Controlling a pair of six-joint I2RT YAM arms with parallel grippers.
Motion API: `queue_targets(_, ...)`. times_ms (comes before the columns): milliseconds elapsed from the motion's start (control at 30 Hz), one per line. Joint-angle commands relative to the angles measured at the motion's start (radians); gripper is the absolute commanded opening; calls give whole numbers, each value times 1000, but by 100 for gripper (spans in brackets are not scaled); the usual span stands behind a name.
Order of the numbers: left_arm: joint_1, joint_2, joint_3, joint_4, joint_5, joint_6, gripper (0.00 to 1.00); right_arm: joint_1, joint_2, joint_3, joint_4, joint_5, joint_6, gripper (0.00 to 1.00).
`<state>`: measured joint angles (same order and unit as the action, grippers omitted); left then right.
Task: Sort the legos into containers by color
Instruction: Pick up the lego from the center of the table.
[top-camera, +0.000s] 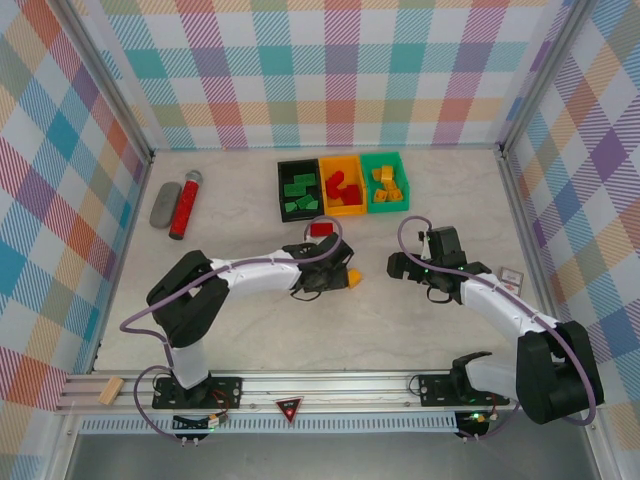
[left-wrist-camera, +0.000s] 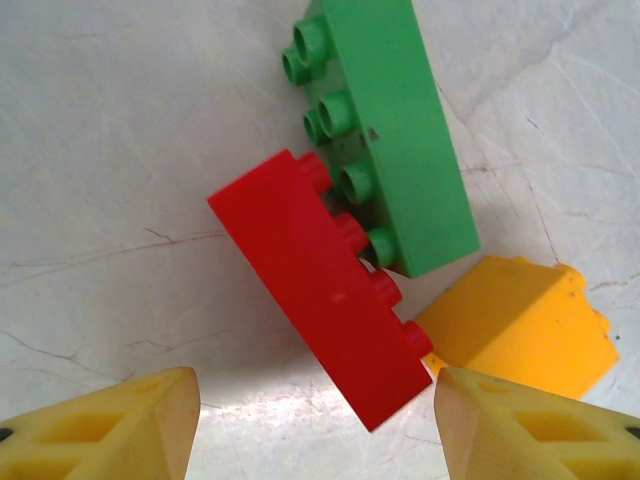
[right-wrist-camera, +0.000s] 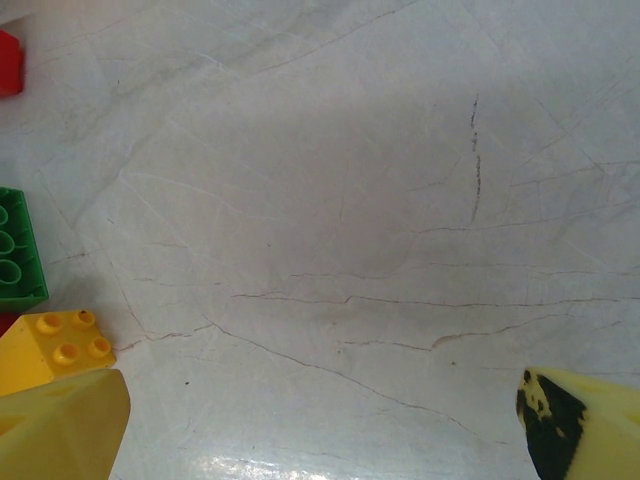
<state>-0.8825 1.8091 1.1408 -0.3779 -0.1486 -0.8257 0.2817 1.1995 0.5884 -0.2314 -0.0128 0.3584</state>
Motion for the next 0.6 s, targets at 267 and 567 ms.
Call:
queue_targets(267, 61, 55, 37, -34, 25, 37, 60, -3, 2, -10, 14, -13, 14, 99)
queue_targets(567, 65, 12, -16, -9, 14, 32, 49, -3, 10, -7, 14, -16, 12, 99)
